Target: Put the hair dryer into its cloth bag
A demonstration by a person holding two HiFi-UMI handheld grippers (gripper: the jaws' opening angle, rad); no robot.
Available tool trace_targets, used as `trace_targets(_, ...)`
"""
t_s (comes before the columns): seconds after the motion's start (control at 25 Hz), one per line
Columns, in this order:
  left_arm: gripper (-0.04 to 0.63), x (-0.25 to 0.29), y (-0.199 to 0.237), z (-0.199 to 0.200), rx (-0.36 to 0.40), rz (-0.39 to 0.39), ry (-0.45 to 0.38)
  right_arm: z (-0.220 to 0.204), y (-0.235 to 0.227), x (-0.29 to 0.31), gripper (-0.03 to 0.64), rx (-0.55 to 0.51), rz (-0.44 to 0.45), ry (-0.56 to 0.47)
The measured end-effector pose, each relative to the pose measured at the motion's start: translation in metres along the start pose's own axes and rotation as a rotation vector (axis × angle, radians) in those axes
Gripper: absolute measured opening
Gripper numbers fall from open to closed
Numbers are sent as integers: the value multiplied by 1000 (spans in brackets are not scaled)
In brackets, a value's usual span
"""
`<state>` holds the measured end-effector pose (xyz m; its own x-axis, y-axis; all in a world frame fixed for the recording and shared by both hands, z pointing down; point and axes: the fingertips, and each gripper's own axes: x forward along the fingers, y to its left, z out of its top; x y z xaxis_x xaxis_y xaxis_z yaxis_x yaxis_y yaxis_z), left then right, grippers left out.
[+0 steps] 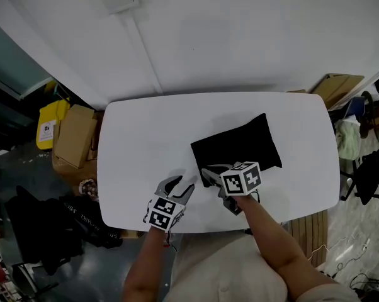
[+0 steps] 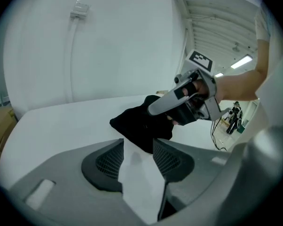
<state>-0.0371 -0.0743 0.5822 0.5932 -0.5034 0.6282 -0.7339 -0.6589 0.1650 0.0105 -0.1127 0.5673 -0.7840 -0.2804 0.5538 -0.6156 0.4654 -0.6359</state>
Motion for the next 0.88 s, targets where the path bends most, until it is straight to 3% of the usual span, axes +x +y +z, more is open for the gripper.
trace_targets(0.16, 189, -12, -3, 1, -30, 6, -32, -13, -7, 8, 27, -96, -56, 13)
trace_targets(0.28, 189, -20, -8, 3, -32, 7, -48, -23, -9, 13, 128, -160, -88, 34)
trace_targets(0.48, 189, -34, -16, 6, -29, 13, -77, -28, -7, 6, 152, -297, -159, 31)
trace_targets(0.88, 187, -67, -37, 34, -43, -2, -204, -14, 31, -55, 150, -314, -144, -147)
